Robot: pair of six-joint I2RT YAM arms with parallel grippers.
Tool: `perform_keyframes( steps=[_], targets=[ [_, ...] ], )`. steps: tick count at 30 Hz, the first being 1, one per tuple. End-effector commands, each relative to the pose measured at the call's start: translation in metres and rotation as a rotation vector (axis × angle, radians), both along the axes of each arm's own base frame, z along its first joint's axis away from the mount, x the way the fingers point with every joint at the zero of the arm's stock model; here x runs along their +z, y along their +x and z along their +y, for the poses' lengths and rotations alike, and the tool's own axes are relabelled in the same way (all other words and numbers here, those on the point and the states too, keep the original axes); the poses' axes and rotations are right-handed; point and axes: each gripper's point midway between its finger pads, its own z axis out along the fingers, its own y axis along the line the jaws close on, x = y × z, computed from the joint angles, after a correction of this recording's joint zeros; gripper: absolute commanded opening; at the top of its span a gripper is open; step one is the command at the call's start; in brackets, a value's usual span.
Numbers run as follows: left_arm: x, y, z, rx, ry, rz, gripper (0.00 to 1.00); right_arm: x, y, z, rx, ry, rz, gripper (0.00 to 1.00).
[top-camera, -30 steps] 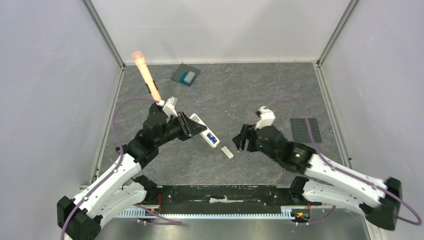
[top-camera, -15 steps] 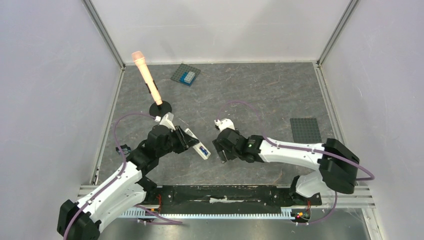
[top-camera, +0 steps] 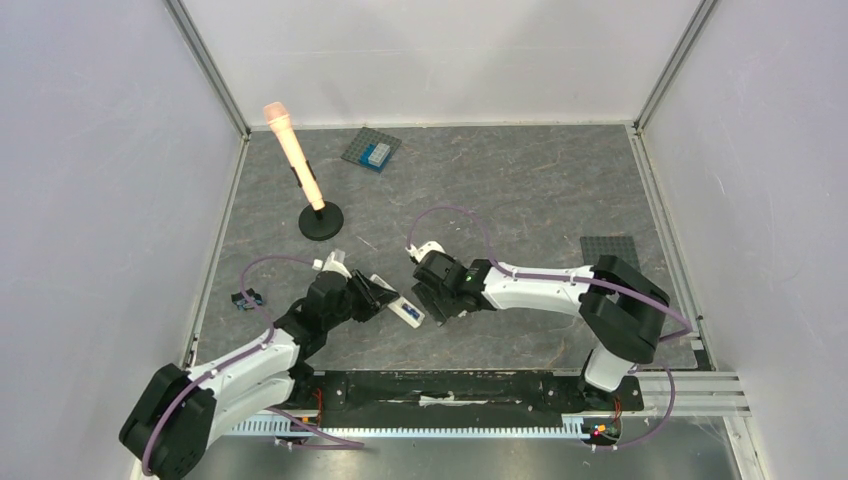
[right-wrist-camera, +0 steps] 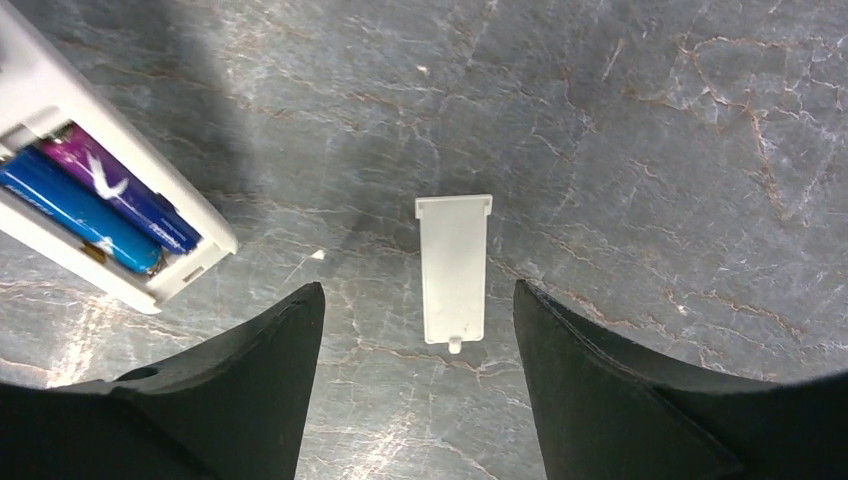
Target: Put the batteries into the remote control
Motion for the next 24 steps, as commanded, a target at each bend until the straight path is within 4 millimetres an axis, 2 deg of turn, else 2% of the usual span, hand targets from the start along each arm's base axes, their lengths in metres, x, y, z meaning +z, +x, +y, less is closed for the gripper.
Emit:
perform_keyframes(
  steps=[1, 6, 10, 15, 19, 24],
  targets=[
    [0.030, 0.031, -0.001, 0.117, -0.116, -0.132, 0.02, 0.002, 0.009, 0.003, -0.021, 0.024, 0.031, 0.71],
    [0.021, 0.038, 0.007, 0.196, -0.129, -0.134, 0.08, 0.000, 0.016, 0.000, -0.059, 0.051, 0.040, 0.71],
    [0.010, 0.037, 0.011, 0.211, -0.107, -0.102, 0.18, -0.001, 0.019, 0.004, -0.056, 0.071, 0.049, 0.71],
    [-0.011, 0.027, 0.019, 0.248, -0.077, -0.015, 0.31, -0.007, 0.020, 0.008, -0.040, 0.072, 0.070, 0.71],
    [-0.030, 0.016, 0.034, 0.307, -0.041, 0.060, 0.39, -0.011, 0.021, 0.008, -0.038, 0.070, 0.084, 0.71],
    [-0.039, 0.007, 0.045, 0.350, -0.019, 0.097, 0.51, -0.015, 0.023, 0.008, -0.038, 0.069, 0.091, 0.71]
  ],
)
